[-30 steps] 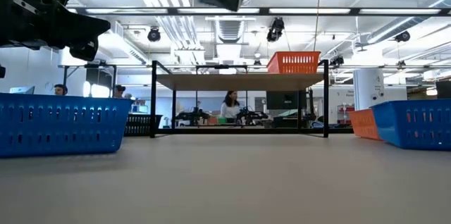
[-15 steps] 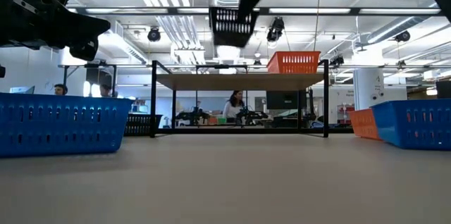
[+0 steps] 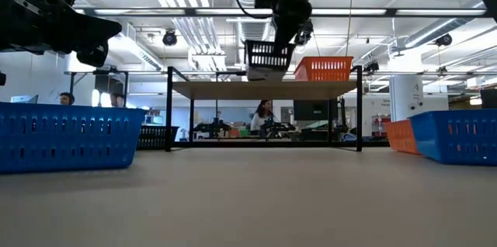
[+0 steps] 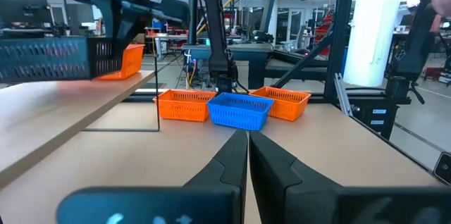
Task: Stack baskets on shelf by color
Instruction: Put the bottom black basket on the shelf, then put the bottom left blue basket on the shelf
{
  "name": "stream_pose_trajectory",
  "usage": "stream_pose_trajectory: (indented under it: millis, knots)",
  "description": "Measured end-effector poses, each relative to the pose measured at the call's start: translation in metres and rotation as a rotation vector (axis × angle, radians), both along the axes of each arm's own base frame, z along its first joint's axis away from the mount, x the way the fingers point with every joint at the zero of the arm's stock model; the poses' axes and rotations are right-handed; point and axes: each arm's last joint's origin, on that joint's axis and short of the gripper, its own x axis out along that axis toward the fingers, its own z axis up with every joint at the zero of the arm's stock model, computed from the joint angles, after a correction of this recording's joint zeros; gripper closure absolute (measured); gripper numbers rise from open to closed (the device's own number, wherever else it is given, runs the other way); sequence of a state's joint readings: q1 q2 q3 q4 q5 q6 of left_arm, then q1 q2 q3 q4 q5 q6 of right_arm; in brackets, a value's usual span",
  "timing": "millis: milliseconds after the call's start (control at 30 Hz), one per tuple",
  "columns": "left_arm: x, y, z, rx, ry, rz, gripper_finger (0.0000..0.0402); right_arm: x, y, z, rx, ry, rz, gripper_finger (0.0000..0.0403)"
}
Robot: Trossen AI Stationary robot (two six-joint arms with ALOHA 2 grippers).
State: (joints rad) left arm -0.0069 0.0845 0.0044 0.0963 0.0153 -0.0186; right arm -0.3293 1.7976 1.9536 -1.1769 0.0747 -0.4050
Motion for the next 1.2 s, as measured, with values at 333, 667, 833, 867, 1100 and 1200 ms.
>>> stream_pose_trajectory:
  millis: [333,667,833,867,1100,1200]
  knots:
    - [0.0,0.0,0.0,0.0,0.0,0.0,0.0402,-0.01,-0.006,-0.018,-0.023,-0.018,0.001,0.0394]
    - [0.0,0.0,0.0,0.0,0.0,0.0,0.0402,-0.009,-0.012,-0.025,-0.039,-0.029,0.007,0.0356]
    - [0.0,0.0,0.0,0.0,0.0,0.0,0.0402,-0.01,-0.012,-0.018,-0.045,-0.04,0.009,0.031]
    - [0.0,0.0,0.0,0.0,0.0,0.0,0.0402,-0.01,-0.012,-0.014,-0.045,-0.046,0.005,0.0303]
    - [0.0,0.0,0.0,0.0,0.0,0.0,0.0402,-0.011,0.004,0.029,-0.058,-0.214,-0.006,0.0288]
    - [0.0,0.0,0.0,0.0,0.0,0.0,0.0402,-0.011,0.019,0.037,0.016,-0.309,0.052,0.0294]
